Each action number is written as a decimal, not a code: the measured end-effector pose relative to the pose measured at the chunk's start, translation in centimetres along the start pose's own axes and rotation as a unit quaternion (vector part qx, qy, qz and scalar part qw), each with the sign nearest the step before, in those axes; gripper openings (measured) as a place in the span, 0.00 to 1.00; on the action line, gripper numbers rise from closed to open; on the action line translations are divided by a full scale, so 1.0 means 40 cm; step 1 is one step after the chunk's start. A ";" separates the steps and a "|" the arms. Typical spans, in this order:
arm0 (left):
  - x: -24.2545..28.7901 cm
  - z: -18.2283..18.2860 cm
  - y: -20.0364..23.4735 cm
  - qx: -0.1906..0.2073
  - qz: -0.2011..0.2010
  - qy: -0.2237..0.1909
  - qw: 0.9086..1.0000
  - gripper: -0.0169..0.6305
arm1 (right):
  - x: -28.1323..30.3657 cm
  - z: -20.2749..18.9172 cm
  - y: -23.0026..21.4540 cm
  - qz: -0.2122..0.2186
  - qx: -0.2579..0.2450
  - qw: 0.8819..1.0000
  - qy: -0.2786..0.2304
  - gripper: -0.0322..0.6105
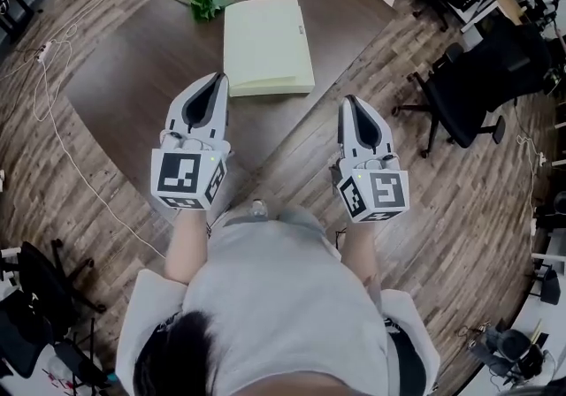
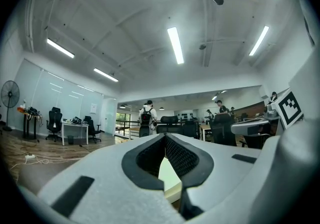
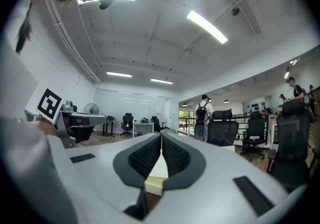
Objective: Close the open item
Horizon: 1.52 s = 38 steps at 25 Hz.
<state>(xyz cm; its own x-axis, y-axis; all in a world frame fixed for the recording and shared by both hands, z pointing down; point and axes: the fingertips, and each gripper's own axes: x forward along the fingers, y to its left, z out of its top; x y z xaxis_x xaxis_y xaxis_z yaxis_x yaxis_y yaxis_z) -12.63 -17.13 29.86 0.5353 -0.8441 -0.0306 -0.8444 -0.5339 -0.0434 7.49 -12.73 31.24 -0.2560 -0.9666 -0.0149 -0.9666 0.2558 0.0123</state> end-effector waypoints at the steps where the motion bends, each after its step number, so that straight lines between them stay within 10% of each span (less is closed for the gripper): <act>1: 0.003 -0.004 0.000 -0.001 -0.004 0.000 1.000 0.04 | 0.002 0.000 0.000 -0.002 -0.001 1.000 0.002 0.07; 15: 0.088 -0.067 0.022 -0.002 -0.015 0.026 1.000 0.04 | 0.086 -0.023 -0.026 0.008 -0.002 1.000 0.023 0.07; 32: 0.322 -0.176 -0.092 0.088 -0.095 0.078 0.989 0.13 | 0.293 -0.043 -0.171 0.054 -0.003 0.998 0.033 0.07; 38: 0.364 -0.291 -0.138 0.150 -0.115 0.143 0.972 0.23 | 0.372 -0.058 -0.195 0.088 0.001 0.995 0.038 0.07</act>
<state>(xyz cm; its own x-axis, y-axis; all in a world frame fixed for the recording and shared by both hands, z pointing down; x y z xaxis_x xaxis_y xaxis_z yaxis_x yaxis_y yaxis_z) -0.40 -27.04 41.26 0.6455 -0.7062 0.2909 -0.6362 -0.7079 -0.3068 11.25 -29.13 33.26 -0.4207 -0.9050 0.0629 -0.9066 0.4219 0.0065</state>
